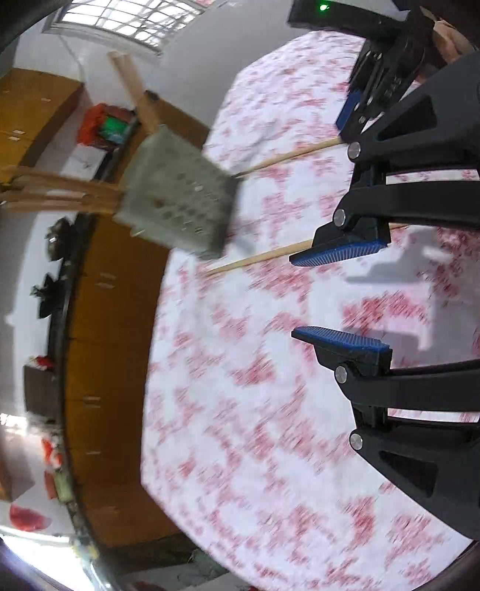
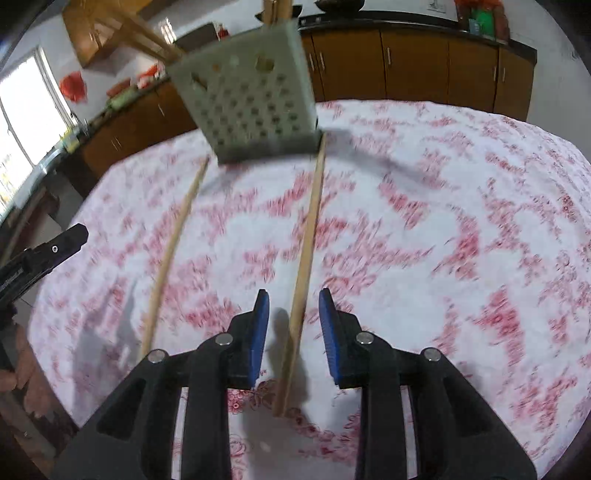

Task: Organize utensils
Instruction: 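Open both tools and pull them back toward the loose chopsticks, then grasp another chopstick with the left tool while the right tool grasps another chopstick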

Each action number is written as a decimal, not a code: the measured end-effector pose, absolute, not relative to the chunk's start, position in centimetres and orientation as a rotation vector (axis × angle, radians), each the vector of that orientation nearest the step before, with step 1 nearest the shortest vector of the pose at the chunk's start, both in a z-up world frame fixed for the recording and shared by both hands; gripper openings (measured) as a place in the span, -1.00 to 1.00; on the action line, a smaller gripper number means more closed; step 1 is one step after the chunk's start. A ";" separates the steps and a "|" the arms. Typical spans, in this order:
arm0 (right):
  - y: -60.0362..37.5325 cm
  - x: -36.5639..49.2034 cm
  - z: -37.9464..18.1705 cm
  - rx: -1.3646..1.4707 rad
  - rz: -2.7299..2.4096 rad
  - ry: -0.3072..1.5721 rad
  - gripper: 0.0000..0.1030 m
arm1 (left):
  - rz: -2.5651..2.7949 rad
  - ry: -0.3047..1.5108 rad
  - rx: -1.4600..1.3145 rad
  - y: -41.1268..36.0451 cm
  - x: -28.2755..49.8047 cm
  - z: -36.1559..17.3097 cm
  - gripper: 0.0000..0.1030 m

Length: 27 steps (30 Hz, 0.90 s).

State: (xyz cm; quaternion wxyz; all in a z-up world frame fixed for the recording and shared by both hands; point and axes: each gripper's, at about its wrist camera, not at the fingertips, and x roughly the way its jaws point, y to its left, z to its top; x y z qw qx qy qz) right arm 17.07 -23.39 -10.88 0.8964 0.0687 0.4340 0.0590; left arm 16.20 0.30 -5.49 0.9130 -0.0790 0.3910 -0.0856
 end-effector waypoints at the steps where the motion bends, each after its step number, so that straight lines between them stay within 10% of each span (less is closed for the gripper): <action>1: -23.2 16.9 -11.0 0.128 0.113 0.899 -0.46 | -0.191 0.818 -0.152 -0.4 16.3 -5.8 -0.31; 3: -23.7 17.3 -10.9 0.119 0.098 0.897 -0.82 | -0.214 0.834 -0.134 -1.4 16.1 -6.6 -0.31; 10: -26.9 17.3 -11.0 0.197 0.026 0.883 -0.84 | -0.249 0.901 -0.096 -5.2 16.7 -9.1 -0.37; 16: -27.1 17.1 -11.1 0.181 0.026 0.878 -0.84 | -0.194 0.902 -0.028 -6.6 17.4 -10.4 -0.81; 27: -27.1 18.9 -10.9 0.131 0.001 0.861 -0.84 | -0.072 0.909 -0.096 -0.2 20.1 -10.1 -0.84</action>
